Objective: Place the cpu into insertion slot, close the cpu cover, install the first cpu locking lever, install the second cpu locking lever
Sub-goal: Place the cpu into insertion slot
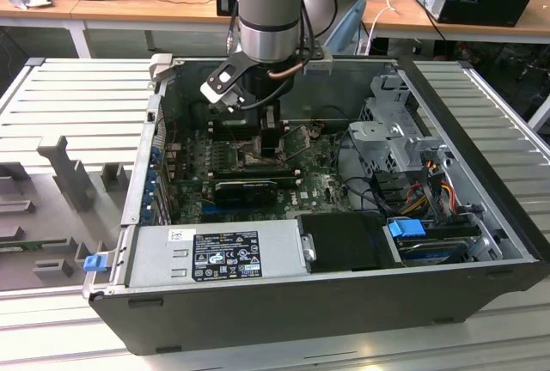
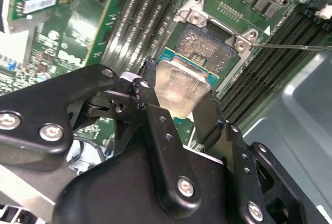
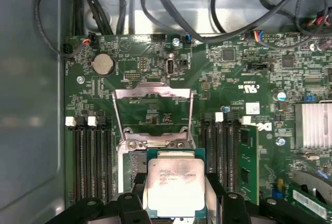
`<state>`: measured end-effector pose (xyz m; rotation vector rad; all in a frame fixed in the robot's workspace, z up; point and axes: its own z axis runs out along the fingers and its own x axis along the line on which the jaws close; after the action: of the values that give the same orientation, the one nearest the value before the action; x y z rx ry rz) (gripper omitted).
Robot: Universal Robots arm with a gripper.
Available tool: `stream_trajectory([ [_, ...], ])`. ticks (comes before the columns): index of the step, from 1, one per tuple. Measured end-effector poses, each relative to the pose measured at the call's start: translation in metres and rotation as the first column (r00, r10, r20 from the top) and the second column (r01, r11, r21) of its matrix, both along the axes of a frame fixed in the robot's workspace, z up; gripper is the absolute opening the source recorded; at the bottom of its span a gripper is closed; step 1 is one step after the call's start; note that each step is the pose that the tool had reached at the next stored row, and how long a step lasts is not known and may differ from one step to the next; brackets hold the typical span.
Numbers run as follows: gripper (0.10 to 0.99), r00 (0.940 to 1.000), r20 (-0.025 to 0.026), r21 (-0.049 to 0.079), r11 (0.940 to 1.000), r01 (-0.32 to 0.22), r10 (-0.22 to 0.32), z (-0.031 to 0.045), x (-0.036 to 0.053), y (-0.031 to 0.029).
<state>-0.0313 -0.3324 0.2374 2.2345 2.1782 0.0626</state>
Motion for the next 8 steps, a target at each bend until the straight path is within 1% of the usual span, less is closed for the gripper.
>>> stream_trajectory([
  [2, 0.529, 1.0, 0.0, 0.0, 1.0, 0.0, 0.0, -0.0053, -0.0018, 0.0052],
  [4, 0.529, 1.0, 0.0001, 0.0, 1.0, 0.0, 0.0, -0.0122, -0.0053, 0.0111],
  [6, 0.529, 1.0, 0.0, 0.0, 1.0, -0.001, 0.001, -0.0158, -0.0075, 0.0123],
  [8, 0.529, 1.0, 0.0, 0.0, 1.0, -0.007, 0.007, -0.0213, -0.0103, 0.0124],
])
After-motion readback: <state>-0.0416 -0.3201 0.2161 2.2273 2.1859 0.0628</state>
